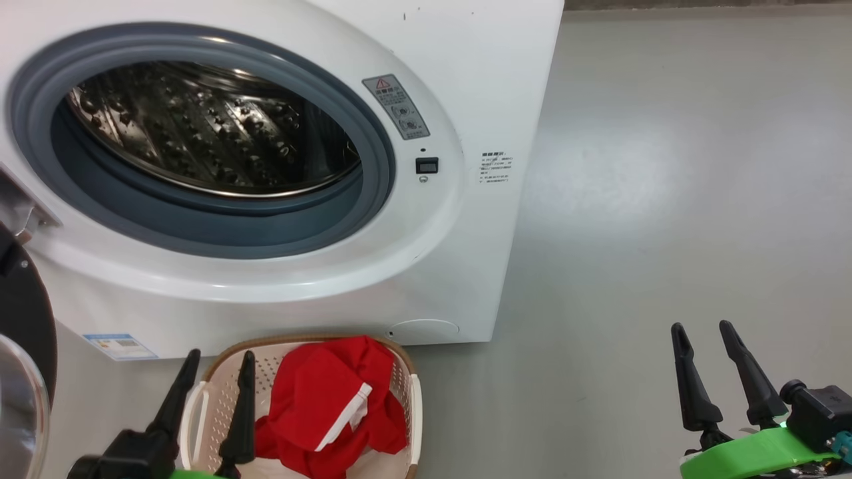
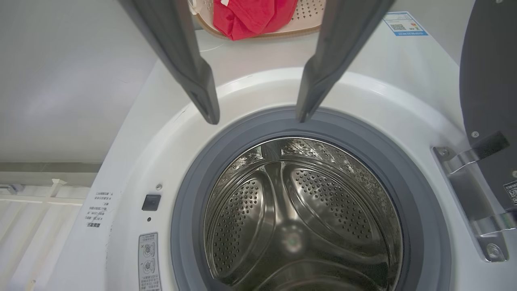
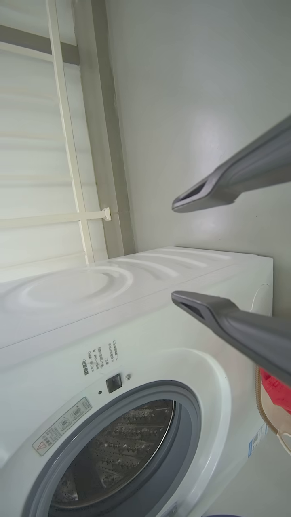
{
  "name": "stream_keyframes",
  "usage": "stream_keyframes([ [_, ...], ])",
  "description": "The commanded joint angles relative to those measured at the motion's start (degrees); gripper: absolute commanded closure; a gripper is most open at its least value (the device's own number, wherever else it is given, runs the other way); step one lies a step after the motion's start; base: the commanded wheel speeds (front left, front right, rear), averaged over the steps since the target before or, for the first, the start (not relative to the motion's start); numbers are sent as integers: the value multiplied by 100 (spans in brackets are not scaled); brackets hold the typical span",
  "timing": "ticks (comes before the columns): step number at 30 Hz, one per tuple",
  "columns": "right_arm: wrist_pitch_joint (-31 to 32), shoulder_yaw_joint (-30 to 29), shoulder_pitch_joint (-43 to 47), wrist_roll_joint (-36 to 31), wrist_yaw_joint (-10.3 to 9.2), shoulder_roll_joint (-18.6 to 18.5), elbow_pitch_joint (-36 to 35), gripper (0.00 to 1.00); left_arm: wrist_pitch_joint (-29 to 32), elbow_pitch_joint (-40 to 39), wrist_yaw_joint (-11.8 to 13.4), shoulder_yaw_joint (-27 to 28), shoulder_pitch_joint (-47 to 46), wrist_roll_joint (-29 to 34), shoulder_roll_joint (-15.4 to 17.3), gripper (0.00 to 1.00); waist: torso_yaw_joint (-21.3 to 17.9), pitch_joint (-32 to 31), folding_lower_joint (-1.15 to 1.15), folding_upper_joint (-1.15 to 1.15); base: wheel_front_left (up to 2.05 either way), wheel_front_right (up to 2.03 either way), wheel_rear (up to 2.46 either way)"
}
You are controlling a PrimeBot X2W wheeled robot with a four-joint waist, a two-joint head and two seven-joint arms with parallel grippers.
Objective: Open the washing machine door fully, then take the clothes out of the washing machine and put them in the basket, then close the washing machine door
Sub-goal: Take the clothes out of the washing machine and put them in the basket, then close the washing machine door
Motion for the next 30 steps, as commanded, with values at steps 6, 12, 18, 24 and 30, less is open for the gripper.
stream_keyframes([
  [6,-36,51,182,66,37,-61,-176,0,-28,-503,3,249,319,-25,69,0,-29,-109,0,0,0,0,0],
  [12,-36,8,209,57,37,-55,-197,0,-28,-608,3,221,375,-55,53,0,1,-93,0,0,0,0,0],
  [18,-36,2,167,41,37,-57,-194,0,-28,-611,3,229,334,-68,45,0,6,-65,0,0,0,0,0],
  [24,-36,9,143,33,37,-58,-179,0,-28,-592,3,225,313,-68,38,0,-12,-65,0,0,0,0,0],
  [30,-36,6,139,30,37,-48,-184,0,-28,-592,3,234,299,-60,34,0,-18,-53,0,0,-25,25,0],
])
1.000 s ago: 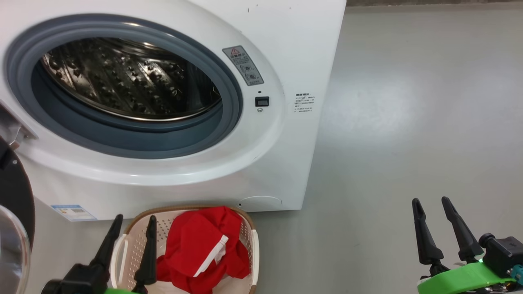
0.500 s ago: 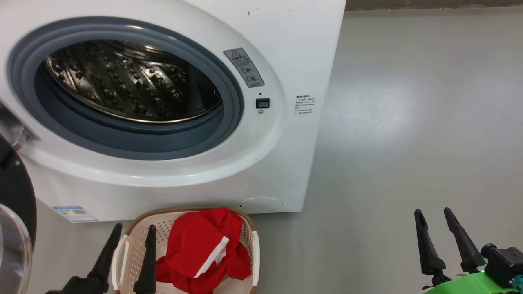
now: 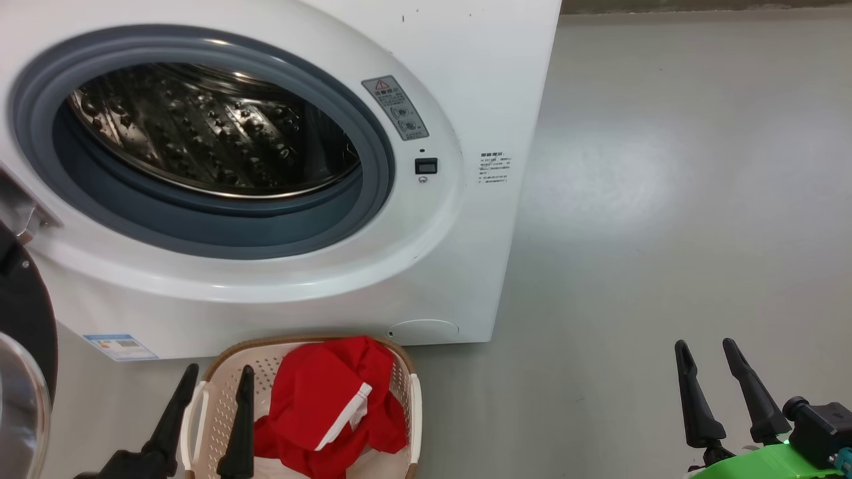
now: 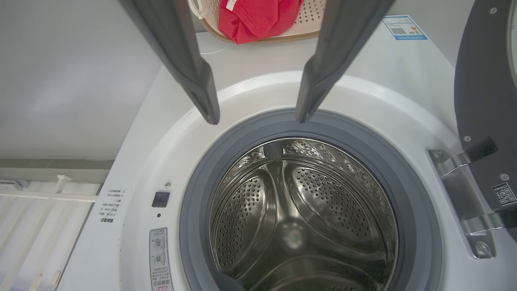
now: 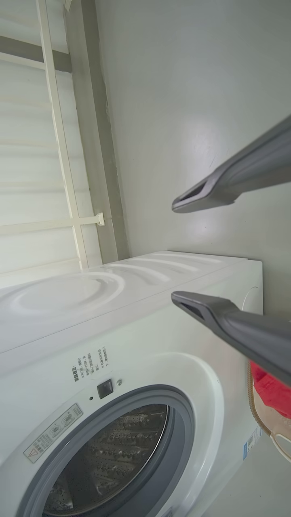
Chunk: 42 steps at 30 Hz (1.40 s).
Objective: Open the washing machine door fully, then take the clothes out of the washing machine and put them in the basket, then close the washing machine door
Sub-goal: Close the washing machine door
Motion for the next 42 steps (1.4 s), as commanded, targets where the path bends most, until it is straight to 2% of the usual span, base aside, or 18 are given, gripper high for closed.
stream_keyframes([
  [1,-37,83,-113,29,37,-70,-145,0,-28,-143,3,208,-152,-11,39,0,0,7,0,0,-65,65,0],
  [18,-37,74,-148,21,37,-65,-145,0,-28,-156,3,125,-208,-40,33,0,45,61,0,0,-115,115,0],
  [36,-37,113,-123,13,37,-80,-141,0,-28,-139,3,50,-197,-59,50,0,93,52,0,0,-7,7,0],
  [42,-37,91,-86,23,37,-72,-156,0,-28,-93,3,100,-203,-132,40,0,330,80,0,0,0,0,0],
])
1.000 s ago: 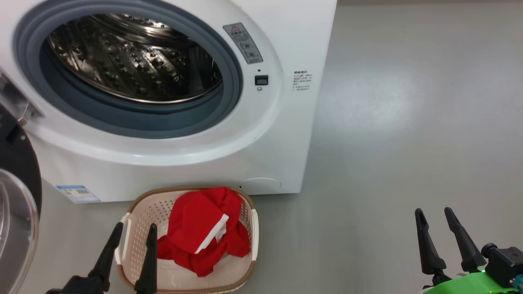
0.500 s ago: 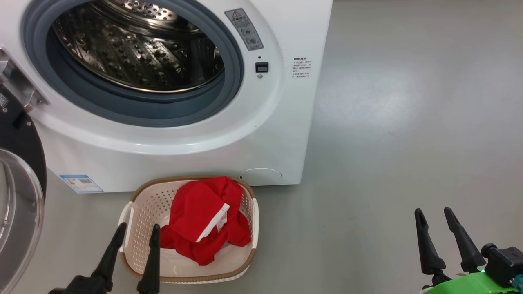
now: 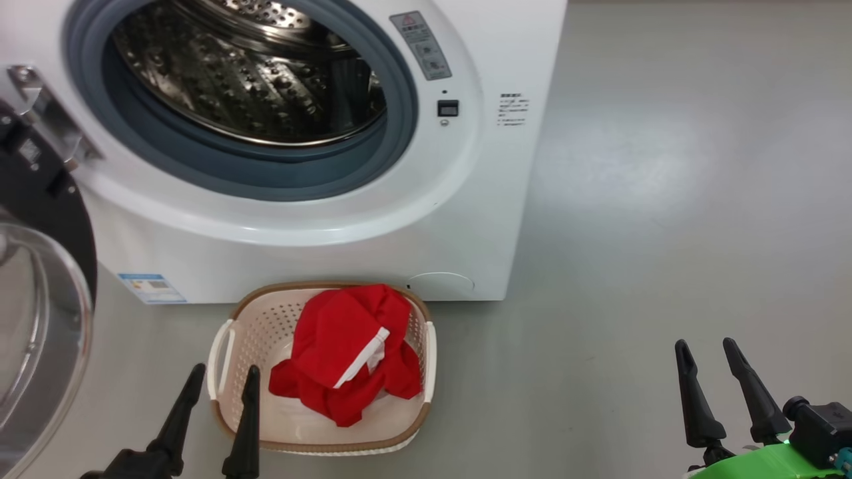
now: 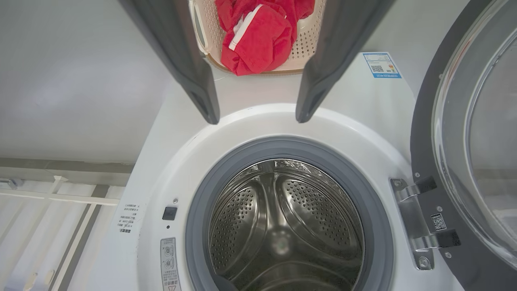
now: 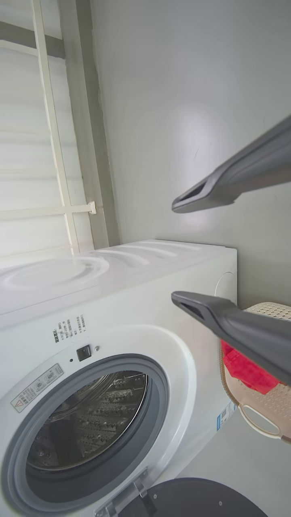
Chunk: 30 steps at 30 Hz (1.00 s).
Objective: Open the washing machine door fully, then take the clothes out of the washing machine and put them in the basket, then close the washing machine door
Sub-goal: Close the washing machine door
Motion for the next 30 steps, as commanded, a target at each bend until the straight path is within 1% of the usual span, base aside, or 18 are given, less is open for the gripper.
stream_keyframes([
  [1,-37,104,-75,21,37,-89,-148,0,-28,-110,3,186,-178,-59,40,0,122,13,0,0,0,0,0],
  [6,-37,175,-76,13,37,-149,-112,0,-28,-74,13,206,-117,-151,32,0,535,-15,0,0,0,0,0],
  [12,-37,376,-79,7,37,-263,-32,0,-28,-42,172,67,-14,-364,30,0,1165,-152,0,0,0,0,0],
  [23,-37,818,-104,73,37,-405,115,0,-28,17,399,-180,242,-526,30,0,2316,-442,0,0,0,0,0],
  [25,-37,931,-117,83,37,-418,137,0,-28,-22,463,-176,299,-574,30,0,2445,-453,0,0,0,0,0],
  [30,-37,1347,-371,147,37,-518,282,0,-28,-239,706,-82,466,-766,30,0,2540,-410,0,0,0,0,0],
])
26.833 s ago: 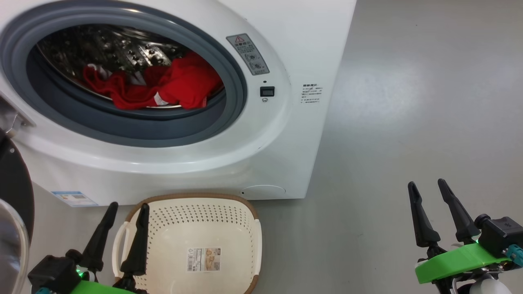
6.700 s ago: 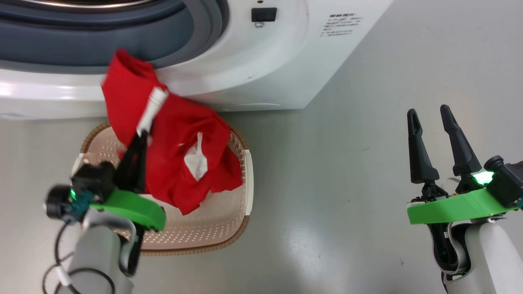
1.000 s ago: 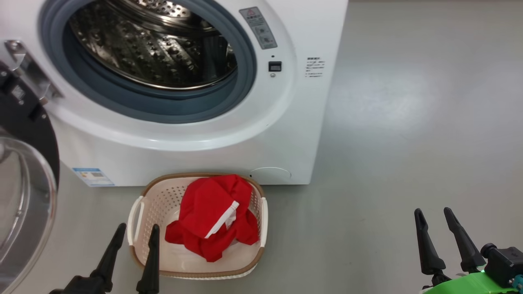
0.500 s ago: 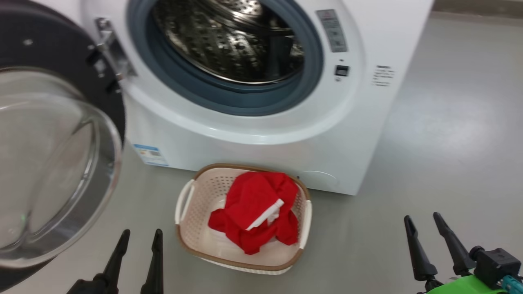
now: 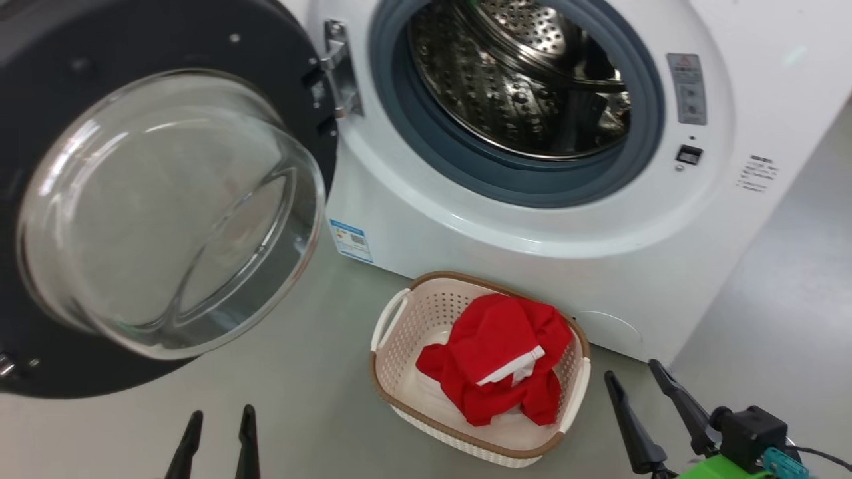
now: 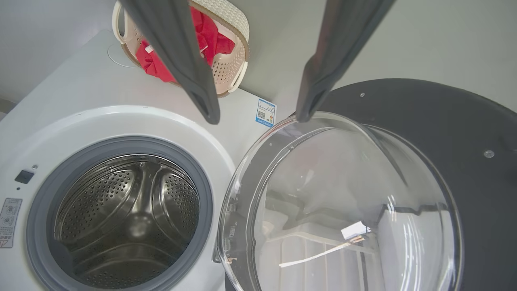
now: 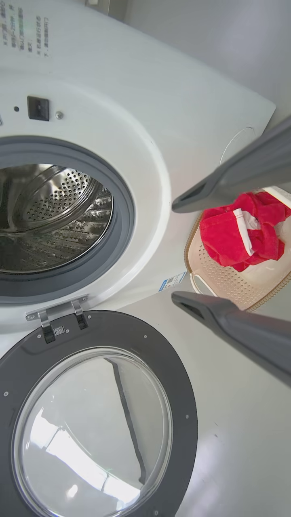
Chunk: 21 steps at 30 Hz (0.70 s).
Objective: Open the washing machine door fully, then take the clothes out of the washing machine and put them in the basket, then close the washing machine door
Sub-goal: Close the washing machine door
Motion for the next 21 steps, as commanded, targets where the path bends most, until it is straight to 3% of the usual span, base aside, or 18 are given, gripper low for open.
stream_keyframes([
  [1,-37,244,-312,109,37,-140,-61,0,-28,-221,103,232,-12,-119,32,0,204,-64,0,0,0,0,0],
  [8,-37,601,-572,223,37,-165,97,0,-28,-407,254,322,183,-283,32,0,242,-60,0,0,0,0,0],
  [17,-37,690,-619,280,37,-198,135,0,-28,-437,240,339,140,-335,31,0,234,-37,0,0,0,0,0],
  [18,-37,682,-612,285,37,-201,135,0,-28,-443,221,340,117,-364,31,15,231,-37,0,0,0,0,0],
  [19,-37,671,-602,288,37,-202,134,0,-28,-463,191,351,87,-406,31,50,228,-37,0,0,0,0,0],
  [21,-37,630,-575,289,37,-195,132,0,-28,-550,126,428,13,-502,31,83,222,-44,0,0,0,0,0],
])
